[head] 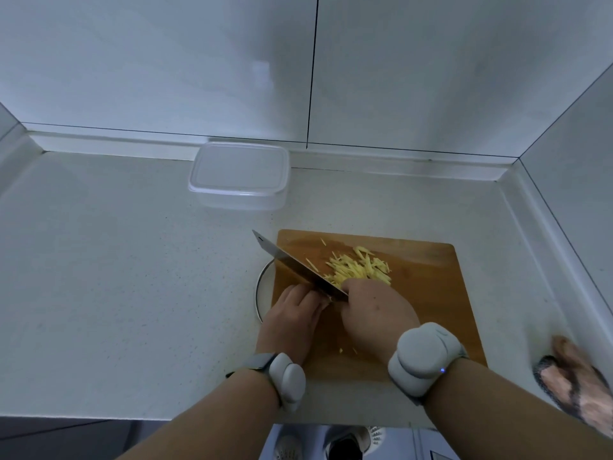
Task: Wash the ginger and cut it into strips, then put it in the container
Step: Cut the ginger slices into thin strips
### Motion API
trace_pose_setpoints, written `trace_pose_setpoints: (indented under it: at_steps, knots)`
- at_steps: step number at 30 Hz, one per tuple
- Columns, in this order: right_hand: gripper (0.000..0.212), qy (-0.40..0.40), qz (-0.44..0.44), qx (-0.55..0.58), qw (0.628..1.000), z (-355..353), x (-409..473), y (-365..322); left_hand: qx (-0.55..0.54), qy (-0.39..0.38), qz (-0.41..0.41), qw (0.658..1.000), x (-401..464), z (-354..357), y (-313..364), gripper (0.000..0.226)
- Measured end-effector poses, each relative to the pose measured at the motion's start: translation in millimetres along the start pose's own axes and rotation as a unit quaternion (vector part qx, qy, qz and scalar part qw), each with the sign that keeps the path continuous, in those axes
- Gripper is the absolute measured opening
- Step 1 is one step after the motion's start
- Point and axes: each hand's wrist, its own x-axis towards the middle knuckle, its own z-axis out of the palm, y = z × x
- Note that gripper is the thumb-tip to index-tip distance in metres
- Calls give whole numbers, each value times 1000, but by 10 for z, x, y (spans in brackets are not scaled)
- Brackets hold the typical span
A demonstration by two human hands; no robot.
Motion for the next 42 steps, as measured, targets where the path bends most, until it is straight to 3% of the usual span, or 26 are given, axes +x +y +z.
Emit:
trace_pose_setpoints:
  at_steps: [32,42]
  knots:
    - [16,-35,12,2,999,-38,-7,64,38,5,-3,999,17,-15,1,25]
    - [15,1,-4,-4,1000,10,-32,48,40,4,-5,999,11,-12,-3,26]
